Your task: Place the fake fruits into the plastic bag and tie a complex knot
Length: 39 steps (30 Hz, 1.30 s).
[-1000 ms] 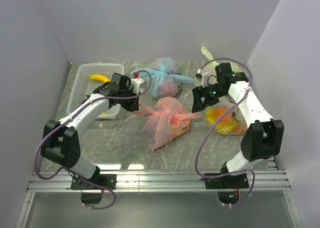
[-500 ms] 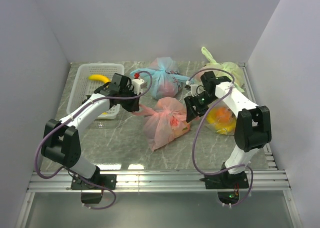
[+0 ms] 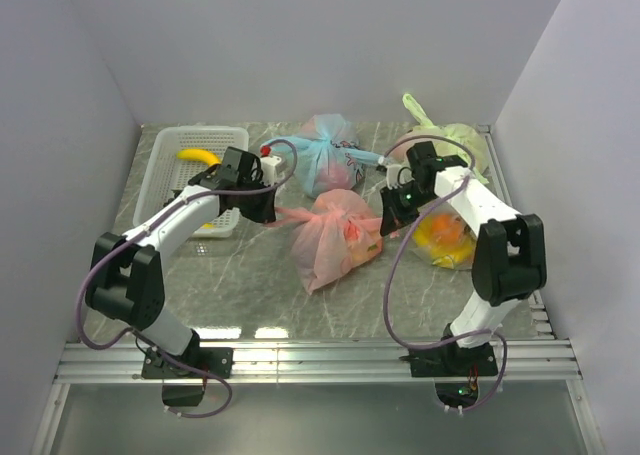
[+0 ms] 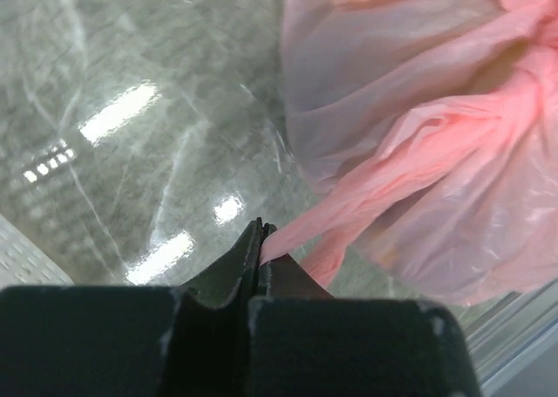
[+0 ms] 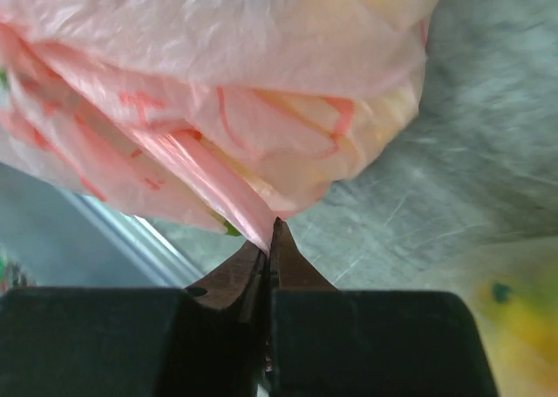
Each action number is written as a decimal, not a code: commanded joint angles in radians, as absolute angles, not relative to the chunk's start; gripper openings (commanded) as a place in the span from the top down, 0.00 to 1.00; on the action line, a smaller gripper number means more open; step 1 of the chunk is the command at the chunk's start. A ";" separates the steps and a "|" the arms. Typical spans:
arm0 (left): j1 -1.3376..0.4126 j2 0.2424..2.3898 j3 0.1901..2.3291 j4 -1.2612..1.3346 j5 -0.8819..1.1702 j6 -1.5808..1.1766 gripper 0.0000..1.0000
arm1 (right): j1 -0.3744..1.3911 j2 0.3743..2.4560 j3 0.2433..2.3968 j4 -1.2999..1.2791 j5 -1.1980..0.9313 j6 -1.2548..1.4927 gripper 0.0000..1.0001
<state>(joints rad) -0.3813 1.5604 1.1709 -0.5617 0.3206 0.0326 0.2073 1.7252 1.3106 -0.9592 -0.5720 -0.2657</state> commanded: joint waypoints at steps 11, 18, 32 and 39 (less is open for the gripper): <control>-0.141 1.402 0.999 -0.523 0.003 -0.066 1.00 | -0.087 1.414 1.093 -0.868 -0.235 -0.204 1.00; -0.137 1.463 1.021 -0.486 0.156 -0.011 1.00 | -0.010 1.430 1.048 -0.805 -0.325 -0.232 1.00; -0.184 1.577 1.326 -0.515 0.360 0.149 1.00 | 0.199 1.315 1.103 -0.770 -0.502 -0.341 1.00; -0.222 1.629 1.293 -0.495 0.374 0.146 0.71 | 0.298 1.407 1.114 -0.752 -0.566 -0.298 0.61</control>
<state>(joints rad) -0.2317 1.6150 1.2484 -0.5060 0.4126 0.1284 0.2867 1.3903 1.0855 -0.7334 -0.5770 -0.2947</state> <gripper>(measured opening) 0.258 0.318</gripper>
